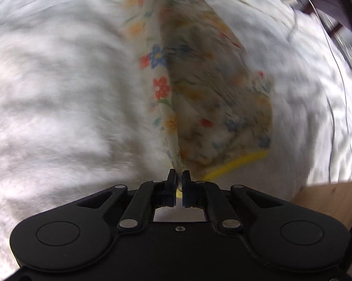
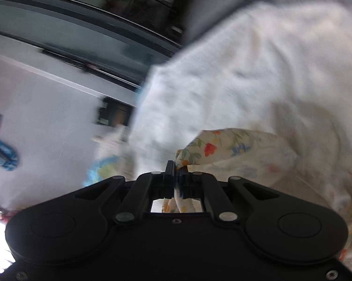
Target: Fold clothes
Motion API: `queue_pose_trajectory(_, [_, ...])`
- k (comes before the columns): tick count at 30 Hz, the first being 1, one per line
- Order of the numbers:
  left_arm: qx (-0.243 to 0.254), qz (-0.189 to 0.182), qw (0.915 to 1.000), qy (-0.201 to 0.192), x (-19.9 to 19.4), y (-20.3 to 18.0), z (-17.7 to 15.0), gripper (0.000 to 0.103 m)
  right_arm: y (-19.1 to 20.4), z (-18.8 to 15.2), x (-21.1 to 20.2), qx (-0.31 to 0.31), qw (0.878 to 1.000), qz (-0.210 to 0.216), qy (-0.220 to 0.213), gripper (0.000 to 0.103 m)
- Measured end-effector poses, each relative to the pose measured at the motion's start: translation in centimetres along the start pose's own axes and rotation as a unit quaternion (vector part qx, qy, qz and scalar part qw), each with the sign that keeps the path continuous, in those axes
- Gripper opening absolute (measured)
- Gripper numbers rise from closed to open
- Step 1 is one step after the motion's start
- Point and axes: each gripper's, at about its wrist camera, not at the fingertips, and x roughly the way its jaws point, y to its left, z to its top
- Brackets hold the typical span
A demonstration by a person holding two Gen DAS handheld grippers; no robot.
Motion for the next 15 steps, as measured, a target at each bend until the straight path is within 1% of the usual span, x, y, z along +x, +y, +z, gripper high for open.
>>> queue_pose_trajectory(1, [-0.002,-0.008,1.0,0.003,0.1,-0.1,0.1,0.004,-1.1,-0.7,0.4,0.009,1.0,-0.013,0.013,0.008])
queue_pose_trajectory(2, [-0.002,-0.018,0.9998,0.009,0.4,-0.3,0.4,0.004,-1.9,-1.4,0.7,0.006,0.999,-0.038,0.026,0.008])
queue_pose_trajectory(3, [0.004,-0.027,0.9994,0.021,1.1,-0.6,0.7,0.004,-1.9,-1.6,0.7,-0.014,0.997,-0.067,0.038,0.01])
queue_pose_trajectory(4, [0.004,-0.026,0.9993,0.027,1.5,-0.7,0.8,0.004,-1.8,-1.9,0.7,-0.034,0.993,-0.097,0.05,0.018])
queue_pose_trajectory(5, [0.003,-0.027,0.9991,0.034,2.0,-0.8,0.9,0.004,-1.8,-2.1,0.7,-0.054,0.989,-0.126,0.062,0.024])
queue_pose_trajectory(6, [-0.003,-0.03,0.9985,0.045,2.5,-0.6,1.1,0.005,-1.8,-2.3,0.7,-0.073,0.982,-0.156,0.074,0.026])
queue_pose_trajectory(7, [-0.012,-0.038,0.998,0.049,2.6,-0.3,1.2,0.005,-1.6,-2.5,0.6,-0.093,0.975,-0.183,0.085,0.033])
queue_pose_trajectory(8, [-0.022,-0.045,0.9973,0.054,2.8,0.0,1.4,0.005,-0.9,-2.4,0.3,-0.113,0.969,-0.201,0.091,0.048])
queue_pose_trajectory(9, [-0.031,-0.044,0.9964,0.066,3.0,0.4,1.7,0.005,0.3,-2.0,0.1,-0.143,0.955,-0.239,0.104,0.058])
queue_pose_trajectory(10, [-0.028,-0.047,0.9962,0.068,3.0,0.4,1.8,0.005,1.6,-1.6,-0.1,-0.18,0.934,-0.29,0.108,0.066])
queue_pose_trajectory(11, [-0.024,-0.048,0.9964,0.066,3.1,0.3,1.8,0.005,2.9,-1.2,-0.3,-0.214,0.911,-0.336,0.108,0.066])
queue_pose_trajectory(13, [-0.013,-0.049,0.9968,0.063,3.5,-0.1,1.8,0.005,5.5,0.2,-1.0,-0.249,0.905,-0.341,0.052,0.066])
queue_pose_trajectory(14, [-0.006,-0.04,0.9971,0.064,3.8,-0.2,1.8,0.006,6.7,0.9,-1.3,-0.265,0.902,-0.341,0.025,0.066])
queue_pose_trajectory(15, [-0.005,-0.038,0.9971,0.067,3.7,-0.3,1.3,0.005,7.3,1.5,-0.9,-0.27,0.909,-0.317,0.019,0.066])
